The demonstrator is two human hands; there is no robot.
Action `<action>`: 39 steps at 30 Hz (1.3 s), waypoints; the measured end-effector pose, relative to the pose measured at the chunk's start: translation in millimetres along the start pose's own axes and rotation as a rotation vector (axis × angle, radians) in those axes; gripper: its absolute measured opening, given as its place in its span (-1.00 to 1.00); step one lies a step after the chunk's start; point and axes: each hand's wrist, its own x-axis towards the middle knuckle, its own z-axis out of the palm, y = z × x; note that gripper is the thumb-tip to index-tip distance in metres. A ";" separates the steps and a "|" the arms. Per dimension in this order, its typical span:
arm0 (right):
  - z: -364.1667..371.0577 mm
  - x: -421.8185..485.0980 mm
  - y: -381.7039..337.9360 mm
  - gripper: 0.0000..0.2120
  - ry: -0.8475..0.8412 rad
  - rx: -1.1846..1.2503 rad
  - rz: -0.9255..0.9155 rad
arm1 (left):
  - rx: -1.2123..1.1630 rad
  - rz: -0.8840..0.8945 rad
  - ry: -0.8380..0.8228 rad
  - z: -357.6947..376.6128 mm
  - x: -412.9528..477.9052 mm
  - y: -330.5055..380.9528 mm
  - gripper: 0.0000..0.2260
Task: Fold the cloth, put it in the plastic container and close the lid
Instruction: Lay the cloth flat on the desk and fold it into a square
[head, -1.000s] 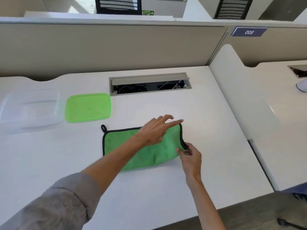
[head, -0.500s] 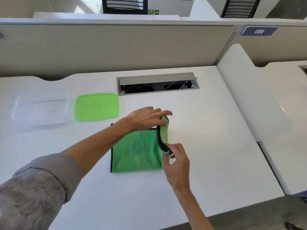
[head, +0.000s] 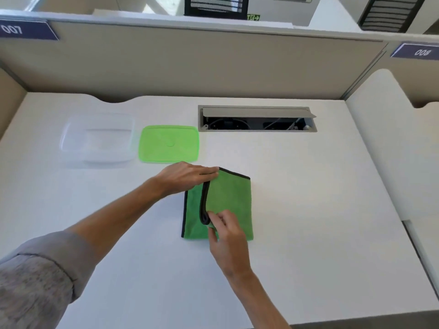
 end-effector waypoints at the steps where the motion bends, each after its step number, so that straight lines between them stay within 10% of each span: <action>1: 5.0 2.2 -2.6 -0.55 -0.010 -0.005 -0.013 | -0.001 -0.002 0.013 2.9 -4.4 -1.7 -0.19; 26: 47.6 -29.0 18.6 -0.62 -0.157 -0.171 -0.314 | -0.118 -0.199 0.054 68.0 -66.8 14.6 -0.24; 32: 12.7 -17.3 45.2 -0.49 0.037 -0.241 -0.053 | -0.279 -0.399 0.207 67.7 -57.7 43.9 -0.40; 39: 27.1 -14.7 65.9 -0.33 -0.168 -0.357 0.128 | -0.310 -0.457 0.100 98.2 -38.9 94.6 -0.36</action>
